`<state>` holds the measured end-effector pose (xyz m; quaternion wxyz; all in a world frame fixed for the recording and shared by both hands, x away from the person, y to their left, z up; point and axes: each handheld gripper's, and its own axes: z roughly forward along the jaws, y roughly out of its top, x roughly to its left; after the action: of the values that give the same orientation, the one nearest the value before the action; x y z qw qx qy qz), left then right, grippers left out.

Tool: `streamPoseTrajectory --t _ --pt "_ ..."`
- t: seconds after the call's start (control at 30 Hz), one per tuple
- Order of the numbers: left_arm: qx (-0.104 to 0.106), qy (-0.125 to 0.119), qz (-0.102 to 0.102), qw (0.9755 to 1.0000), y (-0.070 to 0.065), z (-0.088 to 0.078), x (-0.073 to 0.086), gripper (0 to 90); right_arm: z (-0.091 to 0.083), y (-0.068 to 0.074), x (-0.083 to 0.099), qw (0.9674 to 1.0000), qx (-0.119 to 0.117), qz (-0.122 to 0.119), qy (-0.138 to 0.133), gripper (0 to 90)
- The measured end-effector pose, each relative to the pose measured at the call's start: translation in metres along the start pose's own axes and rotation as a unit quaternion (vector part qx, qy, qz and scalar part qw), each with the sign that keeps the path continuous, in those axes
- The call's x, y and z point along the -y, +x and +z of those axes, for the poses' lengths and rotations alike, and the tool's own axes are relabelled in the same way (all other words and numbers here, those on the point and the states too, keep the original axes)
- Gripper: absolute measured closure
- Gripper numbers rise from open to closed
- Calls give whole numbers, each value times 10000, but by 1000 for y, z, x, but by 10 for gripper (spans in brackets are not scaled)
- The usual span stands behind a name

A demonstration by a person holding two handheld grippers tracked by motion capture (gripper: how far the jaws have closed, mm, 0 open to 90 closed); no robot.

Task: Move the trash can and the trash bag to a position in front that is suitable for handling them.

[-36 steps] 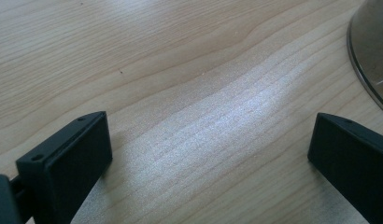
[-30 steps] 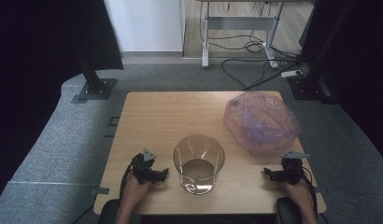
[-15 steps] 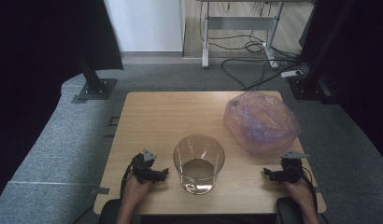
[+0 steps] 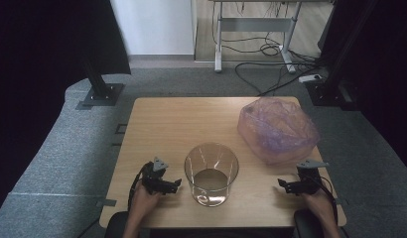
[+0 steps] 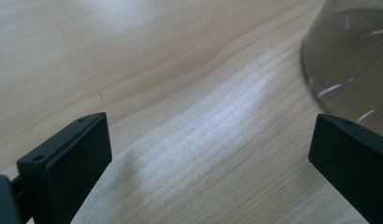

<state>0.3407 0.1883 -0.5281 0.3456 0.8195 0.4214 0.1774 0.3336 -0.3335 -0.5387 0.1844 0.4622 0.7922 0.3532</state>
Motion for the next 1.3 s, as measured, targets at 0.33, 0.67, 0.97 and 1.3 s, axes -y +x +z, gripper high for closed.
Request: streamPoseTrajectory --t 0.33,0.67,0.97,1.3 --pt "2 -514 -89 9986 1 -23 -22 0 -16 24 -19 9986 -449 -30 -261 0" --pt "43 -353 268 9990 -25 -8 -30 0 -21 48 -33 9978 -571 -244 -244 0" --pt "206 -326 390 9985 -41 0 -37 0 -15 56 -32 9976 -550 -404 -90 0" --pt "405 -293 601 9969 -66 17 -54 0 -14 59 -34 9969 -592 -438 -275 0"
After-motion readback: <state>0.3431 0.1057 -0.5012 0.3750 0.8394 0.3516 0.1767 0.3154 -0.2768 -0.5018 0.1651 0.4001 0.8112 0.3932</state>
